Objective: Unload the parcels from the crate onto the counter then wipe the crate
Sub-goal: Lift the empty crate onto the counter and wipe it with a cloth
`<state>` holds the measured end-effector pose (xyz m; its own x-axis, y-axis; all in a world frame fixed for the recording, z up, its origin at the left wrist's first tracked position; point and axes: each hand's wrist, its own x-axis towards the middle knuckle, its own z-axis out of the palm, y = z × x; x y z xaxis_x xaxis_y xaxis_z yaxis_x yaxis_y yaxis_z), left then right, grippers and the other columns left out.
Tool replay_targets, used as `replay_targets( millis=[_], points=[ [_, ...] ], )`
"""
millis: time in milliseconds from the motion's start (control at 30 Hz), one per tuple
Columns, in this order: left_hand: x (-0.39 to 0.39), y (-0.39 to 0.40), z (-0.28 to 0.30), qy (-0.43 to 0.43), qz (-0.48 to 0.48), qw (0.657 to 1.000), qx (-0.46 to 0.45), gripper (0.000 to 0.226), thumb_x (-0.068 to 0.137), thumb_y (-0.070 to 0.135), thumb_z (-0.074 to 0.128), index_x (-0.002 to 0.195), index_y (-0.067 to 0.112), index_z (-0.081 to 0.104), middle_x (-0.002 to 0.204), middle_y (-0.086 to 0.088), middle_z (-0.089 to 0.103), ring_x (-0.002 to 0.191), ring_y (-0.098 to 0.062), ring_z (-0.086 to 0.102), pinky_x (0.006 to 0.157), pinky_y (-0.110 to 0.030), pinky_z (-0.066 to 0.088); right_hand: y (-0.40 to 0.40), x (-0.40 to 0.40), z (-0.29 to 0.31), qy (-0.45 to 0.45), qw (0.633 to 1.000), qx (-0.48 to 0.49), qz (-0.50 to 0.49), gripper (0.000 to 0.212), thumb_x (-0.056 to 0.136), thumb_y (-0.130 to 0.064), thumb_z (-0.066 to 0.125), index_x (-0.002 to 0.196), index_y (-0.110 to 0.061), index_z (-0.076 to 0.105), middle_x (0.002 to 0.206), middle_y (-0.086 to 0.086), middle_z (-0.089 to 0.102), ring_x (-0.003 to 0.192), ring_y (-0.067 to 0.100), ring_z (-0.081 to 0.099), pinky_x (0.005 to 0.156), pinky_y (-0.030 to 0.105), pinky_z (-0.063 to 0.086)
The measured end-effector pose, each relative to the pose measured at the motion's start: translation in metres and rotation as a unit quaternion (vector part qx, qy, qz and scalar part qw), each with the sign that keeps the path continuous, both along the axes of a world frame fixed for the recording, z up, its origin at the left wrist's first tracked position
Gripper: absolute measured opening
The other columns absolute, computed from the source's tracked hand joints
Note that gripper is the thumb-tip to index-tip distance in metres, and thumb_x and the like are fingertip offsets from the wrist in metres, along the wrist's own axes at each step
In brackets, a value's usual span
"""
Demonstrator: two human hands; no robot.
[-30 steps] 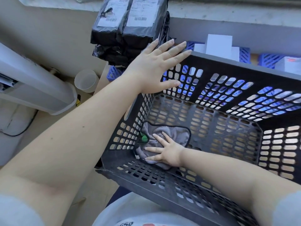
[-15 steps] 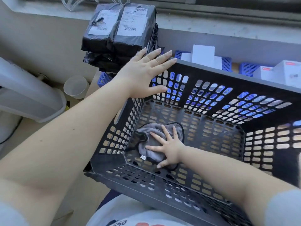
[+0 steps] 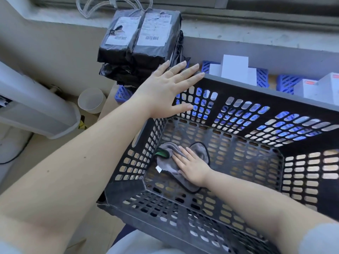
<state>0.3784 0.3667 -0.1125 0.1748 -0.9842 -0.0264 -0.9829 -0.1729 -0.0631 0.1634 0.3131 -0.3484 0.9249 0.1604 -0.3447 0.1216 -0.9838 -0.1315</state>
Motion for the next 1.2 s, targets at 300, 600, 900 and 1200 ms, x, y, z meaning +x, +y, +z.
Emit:
replay_targets(
  millis=[300,600,900,1200],
  points=[
    [0.000,0.001,0.000,0.000,0.004,1.000,-0.005,0.079,0.091,0.074,0.024,0.157,0.038,-0.001,0.165,0.012,0.000,0.153,-0.018,0.003,0.123,-0.048,0.002,-0.040,0.059,0.021,0.028,0.977,-0.047,-0.205,0.092,0.084,-0.084,0.020,0.149,-0.037,-0.024,0.151,0.007,-0.037,0.140,0.040,-0.036,0.116,0.056,-0.017],
    [-0.006,-0.003,0.004,0.027,0.021,0.999,0.007,0.077,0.093,0.071,0.023,0.157,0.037,-0.001,0.165,0.010,-0.003,0.153,-0.018,-0.003,0.122,-0.050,-0.003,-0.051,0.046,0.007,0.001,0.975,0.030,-0.222,0.054,0.105,-0.039,0.022,0.157,-0.027,0.016,0.166,-0.002,0.005,0.152,0.025,-0.008,0.121,0.046,-0.005],
    [-0.104,-0.101,-0.004,0.021,0.021,0.999,-0.010,0.068,0.096,0.070,0.018,0.155,0.043,-0.001,0.165,0.006,-0.009,0.151,-0.026,-0.014,0.113,-0.067,-0.011,-0.079,0.008,0.003,-0.004,0.970,0.039,-0.240,0.056,0.092,-0.030,0.030,0.128,-0.001,0.062,0.142,0.018,0.053,0.134,0.040,0.046,0.108,0.054,0.040],
    [-0.122,-0.116,-0.019,0.023,0.022,0.998,-0.063,0.062,0.093,0.072,0.014,0.150,0.054,-0.003,0.165,0.011,0.004,0.152,-0.021,-0.005,0.114,-0.063,-0.009,-0.159,-0.134,-0.003,0.071,0.938,-0.092,-0.328,0.065,0.083,-0.026,0.028,0.131,0.007,0.056,0.138,0.025,0.054,0.142,0.045,0.031,0.115,0.055,0.027]
  ],
)
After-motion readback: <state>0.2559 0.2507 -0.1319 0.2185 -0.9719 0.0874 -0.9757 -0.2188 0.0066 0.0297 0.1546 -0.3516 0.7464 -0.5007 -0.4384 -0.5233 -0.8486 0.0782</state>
